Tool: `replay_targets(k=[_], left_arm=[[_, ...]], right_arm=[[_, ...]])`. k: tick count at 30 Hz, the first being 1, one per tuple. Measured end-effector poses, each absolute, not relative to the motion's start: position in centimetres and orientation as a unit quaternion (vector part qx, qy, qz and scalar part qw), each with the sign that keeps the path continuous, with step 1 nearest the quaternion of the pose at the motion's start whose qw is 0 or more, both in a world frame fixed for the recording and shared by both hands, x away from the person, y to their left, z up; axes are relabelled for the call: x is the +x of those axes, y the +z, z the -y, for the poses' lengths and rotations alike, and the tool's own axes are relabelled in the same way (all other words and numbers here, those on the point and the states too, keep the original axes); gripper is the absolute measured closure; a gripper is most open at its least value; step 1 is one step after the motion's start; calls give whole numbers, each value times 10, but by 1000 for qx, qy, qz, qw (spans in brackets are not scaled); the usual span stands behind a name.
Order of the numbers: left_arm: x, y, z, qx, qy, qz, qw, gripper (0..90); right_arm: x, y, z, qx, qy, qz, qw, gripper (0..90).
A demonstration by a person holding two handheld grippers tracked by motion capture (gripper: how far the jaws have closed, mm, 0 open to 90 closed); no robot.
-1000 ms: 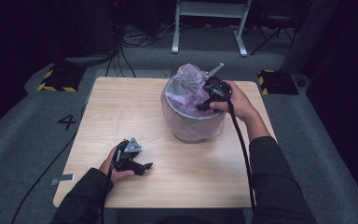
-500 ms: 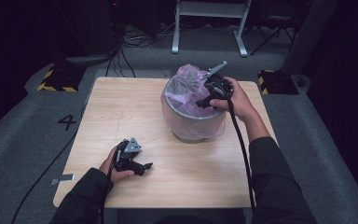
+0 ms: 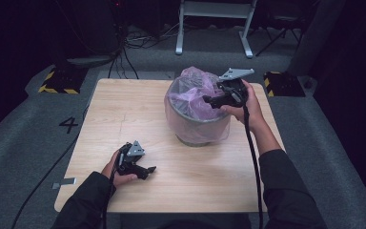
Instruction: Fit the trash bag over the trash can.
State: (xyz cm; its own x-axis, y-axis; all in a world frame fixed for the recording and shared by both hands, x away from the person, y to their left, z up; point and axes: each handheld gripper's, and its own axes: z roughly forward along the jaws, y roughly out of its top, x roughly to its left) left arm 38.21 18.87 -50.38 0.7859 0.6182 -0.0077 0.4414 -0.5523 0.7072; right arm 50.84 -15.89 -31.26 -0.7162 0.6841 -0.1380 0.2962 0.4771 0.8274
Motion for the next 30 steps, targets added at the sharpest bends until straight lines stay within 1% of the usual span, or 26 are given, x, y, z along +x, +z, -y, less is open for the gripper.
replay_targets(k=[4, 5, 7, 9, 15, 24, 30], left_arm=[[382, -504, -189, 873, 122, -303, 363, 133], [382, -504, -189, 872, 121, -305, 363, 133], [382, -504, -188, 873, 121, -304, 363, 132], [382, -504, -188, 873, 120, -304, 363, 131], [382, -504, -188, 873, 120, -304, 363, 131], [382, -504, -188, 873, 121, -304, 363, 132], [382, -504, -188, 873, 121, -304, 363, 132]], right_arm=[[500, -308, 166, 295, 431, -821, 231, 216], [498, -307, 169, 287, 424, -830, 221, 193], [497, -307, 169, 286, 414, -834, 228, 194], [498, -307, 170, 288, 411, -836, 224, 192], [486, -300, 177, 283, 425, -829, 228, 187], [452, -296, 192, 263, 430, -830, 239, 192], [428, -304, 210, 260, 434, -826, 247, 195]])
